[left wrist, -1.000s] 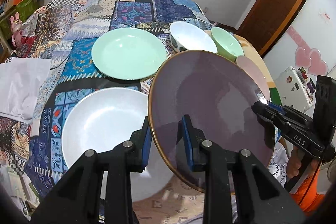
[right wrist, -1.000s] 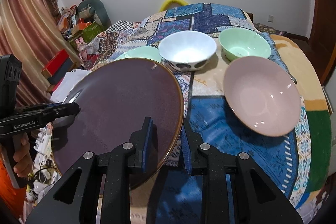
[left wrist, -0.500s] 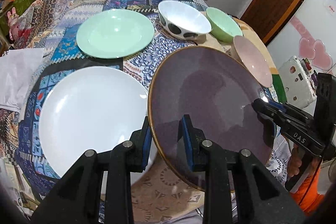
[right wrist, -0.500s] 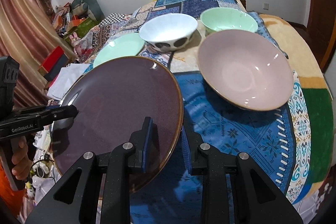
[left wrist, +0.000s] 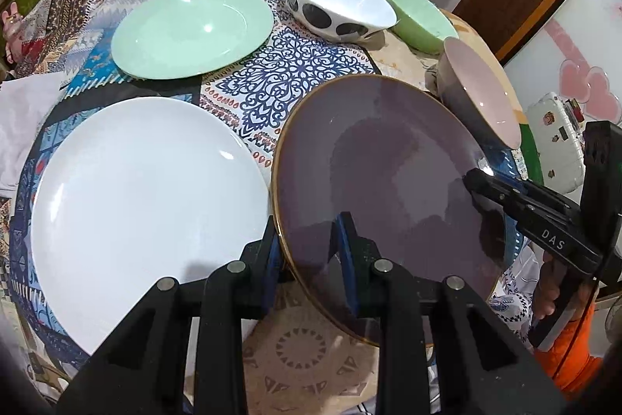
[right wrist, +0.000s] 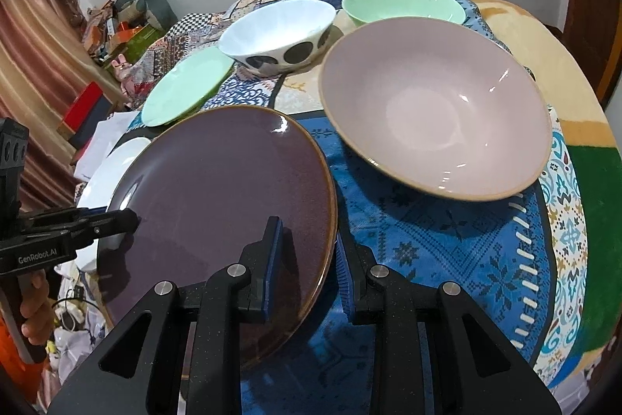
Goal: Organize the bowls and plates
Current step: 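Lift the dark brown plate off the white plate with both tools, then lower the dark brown plate onto the cloth and open both tools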
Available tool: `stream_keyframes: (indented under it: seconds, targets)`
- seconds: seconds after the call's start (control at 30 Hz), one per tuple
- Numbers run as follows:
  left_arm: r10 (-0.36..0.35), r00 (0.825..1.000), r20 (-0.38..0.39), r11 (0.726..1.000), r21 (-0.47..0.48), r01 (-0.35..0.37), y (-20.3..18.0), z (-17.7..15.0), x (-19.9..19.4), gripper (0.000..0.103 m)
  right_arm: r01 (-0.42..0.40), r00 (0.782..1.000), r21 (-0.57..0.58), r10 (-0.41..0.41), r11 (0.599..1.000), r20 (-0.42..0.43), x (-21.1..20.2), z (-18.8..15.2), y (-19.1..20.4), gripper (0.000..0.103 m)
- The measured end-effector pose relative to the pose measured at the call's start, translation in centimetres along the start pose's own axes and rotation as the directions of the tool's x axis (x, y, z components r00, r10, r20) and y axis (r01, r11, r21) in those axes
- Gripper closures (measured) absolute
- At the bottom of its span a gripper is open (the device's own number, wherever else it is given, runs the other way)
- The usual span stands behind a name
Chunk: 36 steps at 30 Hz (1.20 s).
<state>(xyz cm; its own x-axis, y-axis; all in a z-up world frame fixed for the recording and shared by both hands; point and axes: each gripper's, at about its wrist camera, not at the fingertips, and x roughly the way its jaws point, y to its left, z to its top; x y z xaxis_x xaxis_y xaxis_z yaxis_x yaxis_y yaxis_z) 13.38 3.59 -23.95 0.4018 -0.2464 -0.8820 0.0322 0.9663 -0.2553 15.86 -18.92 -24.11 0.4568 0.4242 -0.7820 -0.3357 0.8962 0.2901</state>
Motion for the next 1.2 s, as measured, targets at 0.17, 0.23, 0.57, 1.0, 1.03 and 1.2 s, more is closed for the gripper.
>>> stream_keyframes:
  seconds: [0.17, 0.23, 0.57, 1.0, 1.03, 1.2]
  targets:
    - [0.004, 1.000, -0.012, 1.000, 0.013, -0.004, -0.1, 0.5, 1.0, 0.075, 0.008, 1.000, 0.016, -0.008, 1.000, -0.009, 0.6, 0.1, -0.6, 0.079]
    - [0.000, 1.000, -0.016, 1.000, 0.008, 0.000, 0.0, 0.7, 1.3, 0.075, 0.015, 1.000, 0.018, -0.015, 1.000, -0.007, 0.7, 0.2, -0.8, 0.079]
    - [-0.012, 1.000, -0.027, 1.000, -0.006, 0.012, 0.3, 1.4, 2.5, 0.075, 0.038, 0.999, 0.013, -0.038, 0.999, -0.018, 0.5, 0.2, -0.8, 0.077]
    - [0.058, 0.995, 0.083, 0.998, 0.033, -0.061, -0.3, 0.2, -1.8, 0.060, 0.046, 0.999, -0.026, -0.045, 0.999, 0.028, -3.3, 0.4, 1.1, 0.063]
    - [0.062, 0.993, 0.105, 0.997, 0.037, -0.066, -0.4, 0.1, -2.5, 0.054, 0.043, 0.998, -0.030, -0.042, 0.999, 0.037, -3.6, 0.5, 1.4, 0.060]
    - [0.081, 0.975, 0.206, 0.995, 0.034, -0.090, 0.1, -0.4, -6.6, 0.034, 0.023, 0.997, -0.062, -0.019, 0.998, 0.076, -4.7, 1.0, 3.3, 0.052]
